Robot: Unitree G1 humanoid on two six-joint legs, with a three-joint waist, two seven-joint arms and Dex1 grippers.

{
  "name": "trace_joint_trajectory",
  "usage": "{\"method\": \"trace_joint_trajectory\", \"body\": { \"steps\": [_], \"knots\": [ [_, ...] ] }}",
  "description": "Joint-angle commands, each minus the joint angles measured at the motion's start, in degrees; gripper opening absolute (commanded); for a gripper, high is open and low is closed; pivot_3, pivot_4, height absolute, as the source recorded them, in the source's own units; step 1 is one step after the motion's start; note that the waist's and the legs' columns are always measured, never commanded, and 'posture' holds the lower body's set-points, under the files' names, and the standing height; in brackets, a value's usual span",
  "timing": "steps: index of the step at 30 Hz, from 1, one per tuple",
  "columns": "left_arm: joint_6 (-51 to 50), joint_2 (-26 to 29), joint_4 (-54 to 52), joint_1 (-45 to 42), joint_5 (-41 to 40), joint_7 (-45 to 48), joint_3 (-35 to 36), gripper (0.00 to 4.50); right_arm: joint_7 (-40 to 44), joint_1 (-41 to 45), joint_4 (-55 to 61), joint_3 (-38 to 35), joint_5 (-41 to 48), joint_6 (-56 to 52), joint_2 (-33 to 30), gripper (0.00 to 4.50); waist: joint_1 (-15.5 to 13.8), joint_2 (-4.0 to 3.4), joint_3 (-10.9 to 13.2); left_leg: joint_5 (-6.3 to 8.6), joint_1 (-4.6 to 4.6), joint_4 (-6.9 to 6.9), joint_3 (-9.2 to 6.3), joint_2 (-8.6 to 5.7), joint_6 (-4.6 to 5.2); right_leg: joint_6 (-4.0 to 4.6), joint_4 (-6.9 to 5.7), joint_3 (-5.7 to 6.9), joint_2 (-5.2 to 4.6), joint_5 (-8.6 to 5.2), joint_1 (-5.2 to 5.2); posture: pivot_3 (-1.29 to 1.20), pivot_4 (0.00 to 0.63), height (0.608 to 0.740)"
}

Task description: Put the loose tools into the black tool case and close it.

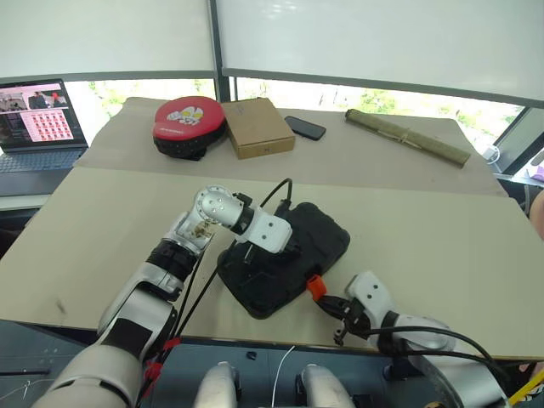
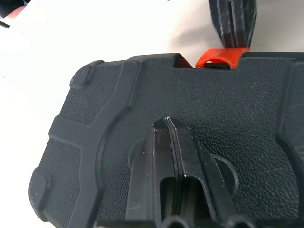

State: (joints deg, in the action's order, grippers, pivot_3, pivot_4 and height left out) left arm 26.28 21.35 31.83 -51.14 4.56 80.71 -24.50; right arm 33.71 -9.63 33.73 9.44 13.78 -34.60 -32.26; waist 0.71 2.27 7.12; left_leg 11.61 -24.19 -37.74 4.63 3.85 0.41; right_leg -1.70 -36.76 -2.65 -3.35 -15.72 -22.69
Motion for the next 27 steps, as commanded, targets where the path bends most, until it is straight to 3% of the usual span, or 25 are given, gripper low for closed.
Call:
{"method": "trace_joint_trajectory", "body": {
  "steps": [1,8,18,27],
  "knots": [
    [-1.44,1.23,2.44,2.46,3.39,2.01,-3.89,0.00,1.52,-1.90,4.68,-4.72,2.55,0.24,-2.13,0.10,-0.05,-0.01,0.00,0.00,-0.01,0.00,0.01,-0.01,0.00,0.00,0.00,0.00,-0.01,0.00,0.00,0.00,0.150,0.740],
    [-1.42,1.24,2.80,2.32,3.40,1.74,-3.84,0.00,1.13,-1.86,5.95,-7.06,4.96,-1.42,-2.09,0.10,0.03,0.02,0.00,0.00,0.02,0.00,-0.01,0.01,0.00,-0.01,-0.01,0.01,0.01,0.00,0.02,0.00,0.150,0.740],
    [-1.22,0.52,3.80,1.44,3.57,1.39,-3.93,0.00,-1.01,1.62,2.31,-2.02,2.45,-1.42,0.82,0.10,-0.06,0.01,0.00,0.00,0.01,0.00,0.00,-0.02,0.00,0.00,0.00,0.00,-0.02,0.00,0.02,0.00,0.150,0.740],
    [-1.17,0.68,3.68,1.56,3.55,1.47,-3.93,0.00,-0.96,-0.79,1.27,-0.69,1.38,-0.26,-0.23,0.10,-0.06,0.02,0.00,0.00,0.01,0.00,-0.01,-0.02,0.00,-0.01,0.00,0.00,-0.02,0.00,0.03,0.00,0.150,0.740]
  ]
}}
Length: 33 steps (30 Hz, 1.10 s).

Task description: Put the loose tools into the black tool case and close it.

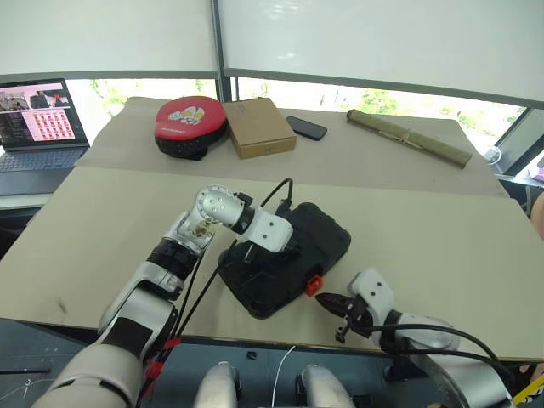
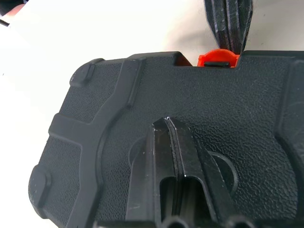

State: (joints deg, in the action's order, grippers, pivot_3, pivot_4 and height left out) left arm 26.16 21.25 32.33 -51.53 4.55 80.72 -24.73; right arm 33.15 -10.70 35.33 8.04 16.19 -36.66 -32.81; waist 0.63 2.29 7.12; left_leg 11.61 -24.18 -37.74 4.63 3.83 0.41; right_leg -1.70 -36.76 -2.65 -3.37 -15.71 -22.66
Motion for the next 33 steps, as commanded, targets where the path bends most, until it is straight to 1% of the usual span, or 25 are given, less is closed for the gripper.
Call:
{"method": "trace_joint_trajectory", "body": {
  "steps": [1,5,8,12,15,19,23,25,28,33],
  "knots": [
    [-1.09,0.70,3.15,1.89,3.53,1.49,-3.72,0.00,-0.72,0.76,-1.43,1.42,-1.40,2.06,1.00,0.10,0.02,0.01,0.00,0.00,0.01,0.00,0.00,0.00,0.00,0.00,0.00,0.00,0.00,0.00,0.00,0.00,0.150,0.740],
    [-1.10,0.43,3.25,1.59,3.46,1.59,-3.80,0.00,-2.30,3.09,-6.64,3.91,-4.19,5.66,4.20,0.10,0.08,0.07,-0.04,0.00,0.04,0.00,-0.01,0.03,0.00,0.00,0.00,0.01,0.03,0.00,0.03,0.00,0.150,0.740],
    [-0.98,0.33,3.34,1.44,3.45,1.70,-3.86,0.00,-3.10,4.95,-8.80,4.23,-4.61,8.50,7.26,0.10,0.10,0.09,-0.06,0.00,0.08,0.00,-0.01,0.03,0.00,0.01,-0.01,0.01,0.03,0.00,0.06,0.00,0.150,0.740],
    [-0.69,0.51,3.08,1.62,3.32,2.07,-4.08,0.00,-3.65,5.49,-7.88,2.44,-3.52,12.28,10.58,0.10,0.42,0.21,-0.09,0.00,0.20,0.00,0.00,0.11,0.00,0.09,-0.01,0.02,0.07,0.06,0.13,0.00,0.150,0.740],
    [-0.45,0.49,2.75,2.12,3.40,2.26,-4.52,0.00,-3.67,4.52,-5.28,0.39,-2.65,14.86,11.76,0.10,0.53,0.20,-0.08,0.00,0.23,0.00,0.01,0.15,-0.01,0.20,-0.04,0.01,0.09,0.13,0.07,0.00,0.150,0.740],
    [0.30,0.53,2.21,3.19,3.84,2.35,-5.27,0.00,-3.04,2.79,-1.06,-1.83,-1.05,14.88,11.86,0.10,0.40,0.15,-0.05,0.00,0.15,0.00,0.04,0.13,-0.01,0.20,-0.06,0.00,0.05,0.14,-0.02,0.00,0.150,0.740],
    [0.77,0.65,1.47,4.21,3.99,2.60,-5.77,0.00,-2.51,2.24,1.30,-2.18,-1.08,13.14,10.88,0.10,0.30,0.14,-0.04,-0.01,-0.04,0.00,0.06,0.11,0.00,0.25,-0.06,-0.01,0.04,0.18,-0.22,0.00,0.150,0.740],
    [0.87,0.47,1.16,4.59,4.06,2.60,-5.99,0.00,-1.63,2.77,2.15,-1.59,-1.40,11.68,9.49,0.10,0.26,0.12,-0.03,-0.01,-0.12,0.00,0.09,0.11,0.00,0.45,-0.08,-0.04,0.05,0.32,-0.33,0.00,0.150,0.740],
    [0.65,0.04,1.04,4.64,4.04,2.41,-5.99,0.00,-0.73,4.80,2.94,-1.08,-1.48,8.77,7.12,0.10,0.27,0.12,-0.03,-0.01,-0.12,0.00,0.10,0.10,0.00,0.44,-0.07,-0.05,0.06,0.31,-0.33,0.00,0.150,0.740],
    [0.96,-0.18,1.80,4.53,4.34,1.86,-5.86,0.00,0.69,7.50,4.39,-3.26,1.29,4.68,4.97,0.10,0.20,0.12,-0.03,-0.01,-0.12,0.00,0.11,0.10,0.00,0.39,-0.07,-0.05,0.06,0.28,-0.34,0.00,0.150,0.740]
  ]
}}
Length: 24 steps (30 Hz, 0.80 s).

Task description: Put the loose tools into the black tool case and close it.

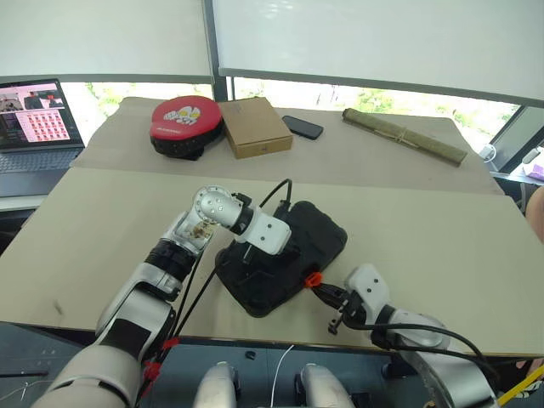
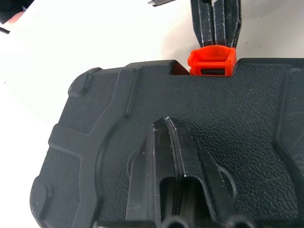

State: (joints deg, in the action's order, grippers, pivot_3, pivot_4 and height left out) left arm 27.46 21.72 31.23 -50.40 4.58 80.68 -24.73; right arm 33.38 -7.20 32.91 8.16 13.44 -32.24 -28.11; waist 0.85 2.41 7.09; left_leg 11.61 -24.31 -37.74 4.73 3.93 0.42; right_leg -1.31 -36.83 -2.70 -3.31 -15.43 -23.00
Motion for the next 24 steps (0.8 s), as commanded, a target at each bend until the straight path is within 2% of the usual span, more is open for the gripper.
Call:
{"method": "trace_joint_trajectory", "body": {
  "steps": [1,10,16,18,21,22,24],
  "knots": [
    [-0.30,-0.56,3.00,3.47,4.41,1.69,-5.78,0.00,0.67,4.50,7.00,-3.63,4.45,-0.44,-0.06,0.10,-0.01,0.00,0.00,0.00,0.00,0.00,0.00,0.00,0.00,0.00,0.00,0.00,0.00,0.00,0.00,0.00,0.150,0.740],
    [-1.09,0.01,2.98,4.28,4.65,-0.09,-5.13,0.00,1.78,7.09,9.72,-6.32,9.52,-6.71,-2.35,0.10,0.11,-0.04,-0.02,0.00,0.04,0.00,0.01,-0.01,0.00,-0.22,0.00,-0.04,0.00,0.13,0.02,0.00,0.150,0.740],
    [-1.92,-0.53,3.11,4.24,4.65,-1.67,-4.62,0.00,2.05,8.99,9.05,-6.83,9.74,-7.20,-4.06,0.10,-0.23,-0.24,-0.15,0.01,0.17,0.01,-0.03,-0.03,0.00,-0.45,0.04,-0.04,0.01,-0.05,0.22,0.00,0.150,0.740],
    [-4.47,-0.55,2.65,4.35,3.47,-1.82,-3.48,0.00,3.02,8.79,8.80,-7.05,9.39,-6.99,-5.88,0.10,-0.39,-0.25,-0.16,0.01,0.11,0.01,-0.05,-0.10,0.00,-0.35,0.07,-0.03,-0.03,-0.02,0.24,0.00,0.150,0.740],
    [-13.66,1.73,-0.80,5.21,-0.89,-0.23,0.30,0.00,5.99,6.57,10.23,-12.37,12.21,-7.55,-9.98,0.10,-0.28,-0.25,-0.15,0.03,0.06,0.01,-0.03,-0.18,0.01,-0.27,0.09,-0.06,-0.11,0.05,0.24,0.00,0.150,0.740],
    [-17.14,2.48,-2.22,5.51,-2.58,0.22,1.77,0.26,7.03,5.94,10.45,-14.37,13.39,-7.83,-11.28,0.03,-0.10,-0.25,-0.15,0.03,0.04,0.01,-0.05,-0.17,0.02,-0.32,0.10,-0.05,-0.10,0.07,0.22,0.00,0.150,0.740],
    [-24.55,5.04,-5.74,6.18,-6.45,1.38,4.94,0.77,9.94,4.46,10.21,-19.60,16.72,-8.66,-14.09,0.59,0.31,-0.22,-0.09,0.05,0.04,0.06,-0.04,-0.12,0.02,-0.40,0.07,-0.06,-0.06,0.12,0.15,0.00,0.150,0.740]
  ]
}}
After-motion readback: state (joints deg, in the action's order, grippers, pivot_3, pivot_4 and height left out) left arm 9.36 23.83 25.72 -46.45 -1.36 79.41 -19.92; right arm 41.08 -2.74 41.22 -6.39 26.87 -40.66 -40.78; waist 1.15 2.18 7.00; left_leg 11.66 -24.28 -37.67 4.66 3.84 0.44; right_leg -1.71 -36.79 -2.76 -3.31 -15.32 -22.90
